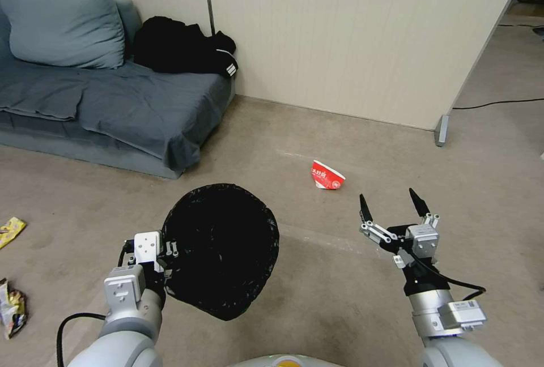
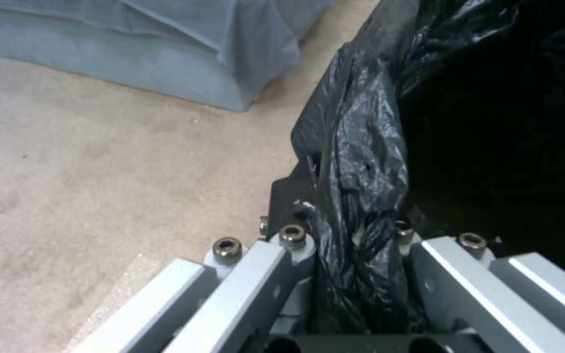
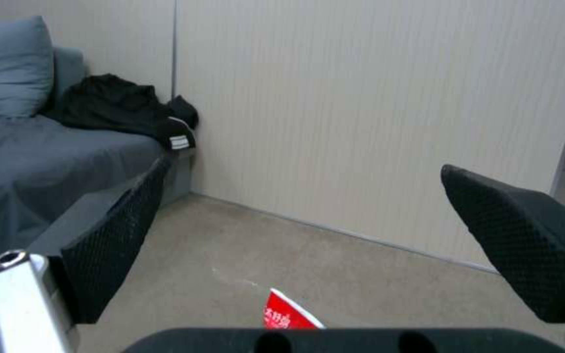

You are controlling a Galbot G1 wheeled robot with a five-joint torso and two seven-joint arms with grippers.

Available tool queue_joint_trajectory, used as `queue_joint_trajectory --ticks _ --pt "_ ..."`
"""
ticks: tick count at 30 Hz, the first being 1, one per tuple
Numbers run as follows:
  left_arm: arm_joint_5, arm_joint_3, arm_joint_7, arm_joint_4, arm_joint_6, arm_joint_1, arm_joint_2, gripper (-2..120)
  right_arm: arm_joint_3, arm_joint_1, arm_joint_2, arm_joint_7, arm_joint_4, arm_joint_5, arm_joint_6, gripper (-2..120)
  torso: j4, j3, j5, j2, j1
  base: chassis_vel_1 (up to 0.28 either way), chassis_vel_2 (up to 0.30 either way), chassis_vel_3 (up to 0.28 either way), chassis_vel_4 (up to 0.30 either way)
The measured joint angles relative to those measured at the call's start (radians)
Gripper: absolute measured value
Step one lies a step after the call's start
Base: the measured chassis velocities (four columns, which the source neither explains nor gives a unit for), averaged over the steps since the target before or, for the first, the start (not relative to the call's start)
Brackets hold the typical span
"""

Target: Pick up the trash bin, then pick up the garbage from the floor and place it into the trash bin.

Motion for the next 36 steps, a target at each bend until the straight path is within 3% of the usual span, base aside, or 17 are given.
queue_joint_trajectory --ticks 13,36 --pt "0.010 0.011 0.010 0.005 -0.008 0.005 -0.005 3 -0.001 0.008 -0.010 -0.004 -0.001 0.004 -0.004 100 0.0002 0.000 0.0001 0.000 0.000 -0.039 0.030 0.033 -0.039" --pt "0.013 0.010 0.019 0.008 -0.010 0.009 0.000 3 -0.005 0.014 -0.010 -0.011 -0.013 -0.005 0.016 100 0.0002 0.000 0.0003 0.000 0.000 -0.186 0.184 0.177 -0.186"
